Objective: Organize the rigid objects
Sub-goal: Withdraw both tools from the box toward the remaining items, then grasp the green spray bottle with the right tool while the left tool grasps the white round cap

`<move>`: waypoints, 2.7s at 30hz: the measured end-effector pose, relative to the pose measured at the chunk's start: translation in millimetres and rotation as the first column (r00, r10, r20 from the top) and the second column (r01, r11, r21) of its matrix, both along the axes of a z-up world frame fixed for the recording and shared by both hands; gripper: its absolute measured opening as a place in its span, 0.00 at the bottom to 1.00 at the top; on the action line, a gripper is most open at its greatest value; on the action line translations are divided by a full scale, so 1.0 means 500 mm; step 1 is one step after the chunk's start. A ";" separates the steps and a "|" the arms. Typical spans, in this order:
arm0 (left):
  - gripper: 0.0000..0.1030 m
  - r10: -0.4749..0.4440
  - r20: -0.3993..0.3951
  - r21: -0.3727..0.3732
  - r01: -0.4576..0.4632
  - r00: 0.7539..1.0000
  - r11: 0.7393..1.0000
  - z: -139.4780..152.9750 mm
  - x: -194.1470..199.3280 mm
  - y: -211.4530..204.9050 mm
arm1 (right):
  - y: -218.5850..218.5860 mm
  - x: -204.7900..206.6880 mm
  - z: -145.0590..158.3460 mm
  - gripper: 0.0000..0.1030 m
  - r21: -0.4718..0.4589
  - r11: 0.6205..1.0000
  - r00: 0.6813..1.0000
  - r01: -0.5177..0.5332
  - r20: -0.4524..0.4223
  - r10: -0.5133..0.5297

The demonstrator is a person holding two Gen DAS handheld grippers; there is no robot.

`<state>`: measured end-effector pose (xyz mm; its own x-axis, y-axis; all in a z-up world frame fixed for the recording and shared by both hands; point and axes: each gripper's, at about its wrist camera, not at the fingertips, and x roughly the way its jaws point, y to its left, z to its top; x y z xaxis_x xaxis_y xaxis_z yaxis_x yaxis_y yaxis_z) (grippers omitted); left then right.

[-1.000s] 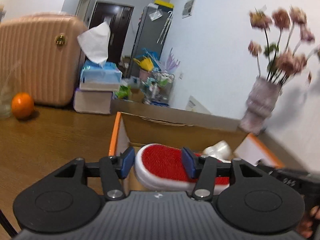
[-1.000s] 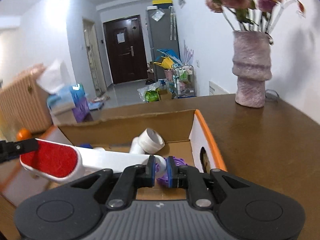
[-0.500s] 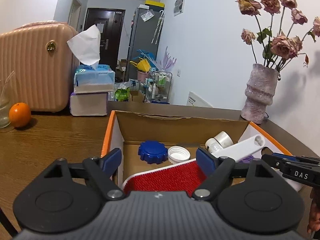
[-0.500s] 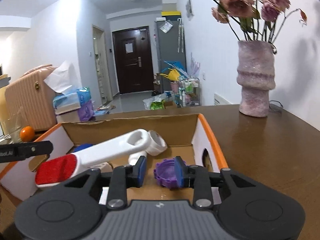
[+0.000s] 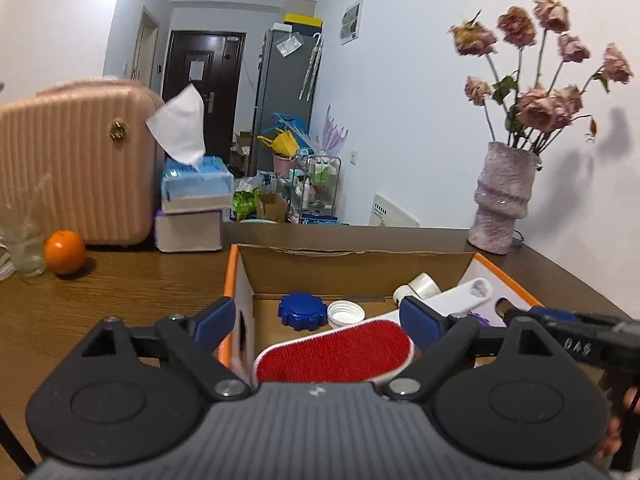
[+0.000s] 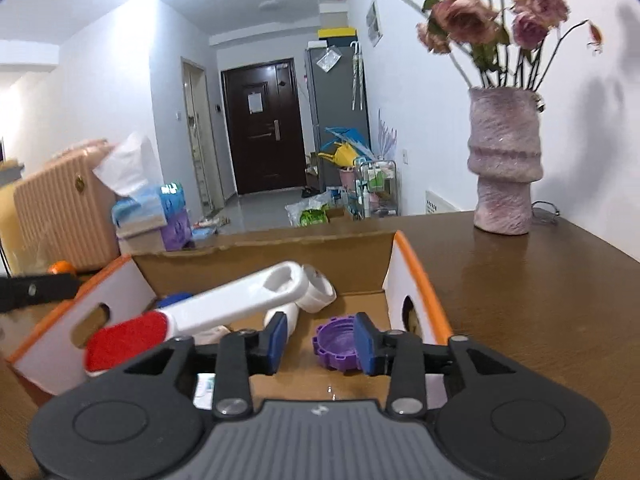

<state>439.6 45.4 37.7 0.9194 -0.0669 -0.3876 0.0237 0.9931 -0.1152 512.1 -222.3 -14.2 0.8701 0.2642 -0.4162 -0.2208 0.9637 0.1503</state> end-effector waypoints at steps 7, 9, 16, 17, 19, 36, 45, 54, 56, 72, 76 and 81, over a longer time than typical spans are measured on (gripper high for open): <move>0.95 0.007 0.004 -0.039 -0.007 1.000 0.999 0.034 -0.121 -0.006 | -0.011 -0.109 0.081 0.58 -0.029 0.999 0.999 -0.034 0.037 0.035; 1.00 0.011 0.019 -0.028 -0.010 1.000 1.000 0.039 -0.158 -0.011 | -0.012 -0.141 0.098 0.62 -0.047 0.998 0.997 -0.050 0.048 0.052; 1.00 0.045 0.108 0.058 -0.052 0.993 0.997 0.061 -0.272 -0.031 | -0.020 -0.248 0.144 0.85 -0.111 0.992 0.994 -0.053 0.090 0.063; 1.00 0.042 0.138 0.071 -0.052 0.989 0.996 0.064 -0.292 -0.035 | -0.020 -0.266 0.149 0.89 -0.115 0.992 0.992 -0.055 0.110 0.067; 1.00 0.035 0.216 0.109 -0.060 0.976 0.992 0.068 -0.333 -0.047 | -0.022 -0.308 0.154 1.00 -0.123 0.990 0.979 -0.070 0.181 0.092; 1.00 0.003 0.281 0.148 -0.047 0.960 0.988 0.029 -0.532 -0.097 | -0.002 -0.547 0.131 1.00 -0.166 0.985 0.957 -0.051 0.273 0.095; 1.00 -0.020 0.216 0.098 -0.002 0.976 0.995 -0.019 -0.651 -0.113 | -0.034 -0.679 0.080 1.00 -0.095 0.995 0.968 -0.031 0.245 0.054; 1.00 -0.035 0.140 0.045 0.029 0.989 0.999 -0.042 -0.635 -0.117 | -0.106 -0.730 0.037 1.00 -0.132 0.985 0.978 0.111 0.192 -0.084; 1.00 -0.033 0.128 0.055 0.026 0.991 0.998 -0.049 -0.622 -0.125 | -0.130 -0.724 0.031 1.00 -0.122 0.981 0.975 0.150 0.180 -0.127; 1.00 0.033 -0.087 0.063 -0.028 0.996 0.998 -0.099 -0.308 -0.119 | -0.304 -0.455 -0.037 0.91 -0.203 0.947 0.968 0.249 0.069 -0.240; 1.00 0.012 -0.140 0.058 -0.004 0.990 0.998 -0.112 -0.212 -0.121 | -0.320 -0.388 -0.055 0.79 -0.239 0.943 0.972 0.231 0.018 -0.234; 0.81 0.016 -0.192 0.120 0.008 0.981 0.993 -0.140 -0.106 -0.132 | -0.335 -0.328 -0.071 0.57 -0.250 0.945 0.973 0.210 -0.044 -0.227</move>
<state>386.6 -20.5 -32.5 0.8270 -0.0056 -0.5622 0.0088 1.0000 0.0029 348.0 -389.6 -49.5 0.8607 -0.0453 -0.5071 0.0021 0.9963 -0.0854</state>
